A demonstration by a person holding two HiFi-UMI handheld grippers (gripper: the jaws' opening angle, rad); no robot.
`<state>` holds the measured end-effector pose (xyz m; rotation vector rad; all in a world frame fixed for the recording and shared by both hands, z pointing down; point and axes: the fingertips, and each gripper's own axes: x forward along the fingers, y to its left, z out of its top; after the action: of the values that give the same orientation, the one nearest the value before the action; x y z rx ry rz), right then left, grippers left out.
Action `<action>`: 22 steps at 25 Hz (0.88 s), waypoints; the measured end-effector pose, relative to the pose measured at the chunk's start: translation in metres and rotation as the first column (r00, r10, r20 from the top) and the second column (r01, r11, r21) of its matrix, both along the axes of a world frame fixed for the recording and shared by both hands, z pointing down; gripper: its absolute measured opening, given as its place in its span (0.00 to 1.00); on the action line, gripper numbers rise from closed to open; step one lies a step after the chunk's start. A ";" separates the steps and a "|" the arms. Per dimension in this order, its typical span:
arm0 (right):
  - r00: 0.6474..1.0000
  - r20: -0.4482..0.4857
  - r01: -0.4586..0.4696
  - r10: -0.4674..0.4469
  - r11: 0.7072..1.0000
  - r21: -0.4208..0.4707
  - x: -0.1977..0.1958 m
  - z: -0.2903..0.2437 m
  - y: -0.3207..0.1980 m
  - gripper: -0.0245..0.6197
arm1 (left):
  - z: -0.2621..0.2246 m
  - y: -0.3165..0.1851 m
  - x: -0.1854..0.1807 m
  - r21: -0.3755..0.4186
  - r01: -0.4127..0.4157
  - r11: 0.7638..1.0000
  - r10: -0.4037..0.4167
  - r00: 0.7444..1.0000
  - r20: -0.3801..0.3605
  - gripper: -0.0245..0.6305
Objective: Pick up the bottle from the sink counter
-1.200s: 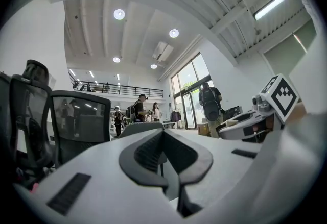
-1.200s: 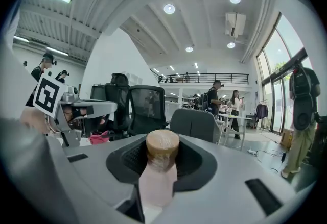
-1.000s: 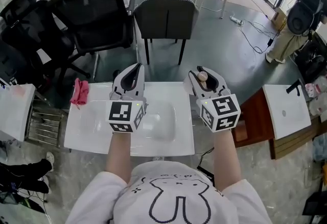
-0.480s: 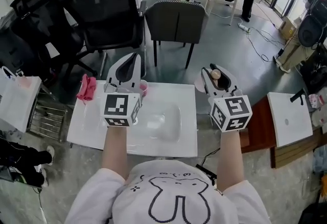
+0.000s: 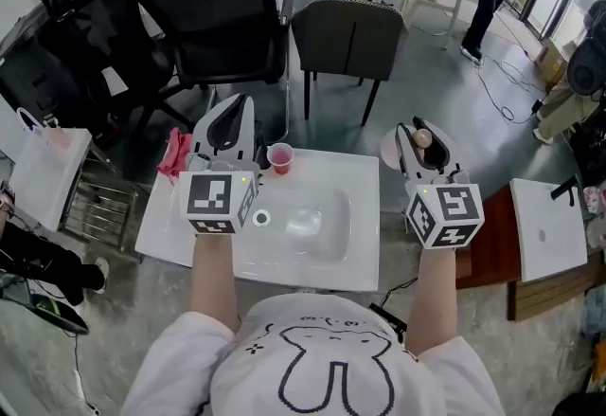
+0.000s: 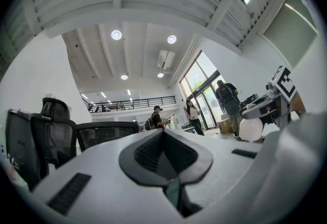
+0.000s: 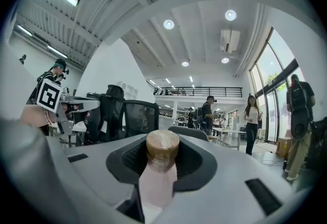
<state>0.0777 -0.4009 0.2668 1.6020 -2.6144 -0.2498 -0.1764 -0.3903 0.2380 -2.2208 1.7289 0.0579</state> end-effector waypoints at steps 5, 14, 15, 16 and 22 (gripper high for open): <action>1.000 -0.004 0.008 -0.008 1.000 -0.001 -0.008 0.002 -0.002 0.25 | 0.003 0.009 -0.022 -0.011 0.041 0.999 -0.041 0.999 0.000 0.05; 0.999 -0.016 0.034 -0.034 0.999 -0.013 -0.027 0.011 -0.008 0.25 | 0.010 0.020 -0.056 -0.029 0.108 0.994 -0.108 0.994 -0.006 0.05; 0.999 -0.017 0.037 -0.037 0.999 -0.015 -0.029 0.011 -0.009 0.25 | 0.010 0.021 -0.059 -0.030 0.113 0.993 -0.114 0.993 -0.007 0.05; 0.999 -0.018 0.041 -0.041 0.999 -0.016 -0.031 0.011 -0.009 0.25 | 0.010 0.022 -0.062 -0.031 0.118 0.993 -0.119 0.993 -0.008 0.05; 0.999 -0.018 0.047 -0.047 0.999 -0.018 -0.037 0.011 -0.011 0.25 | 0.012 0.024 -0.070 -0.037 0.134 0.990 -0.135 0.991 -0.016 0.05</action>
<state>0.0406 -0.4123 0.2777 1.5265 -2.6357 -0.2424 -0.2466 -0.3659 0.2501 -2.1283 1.8993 0.0166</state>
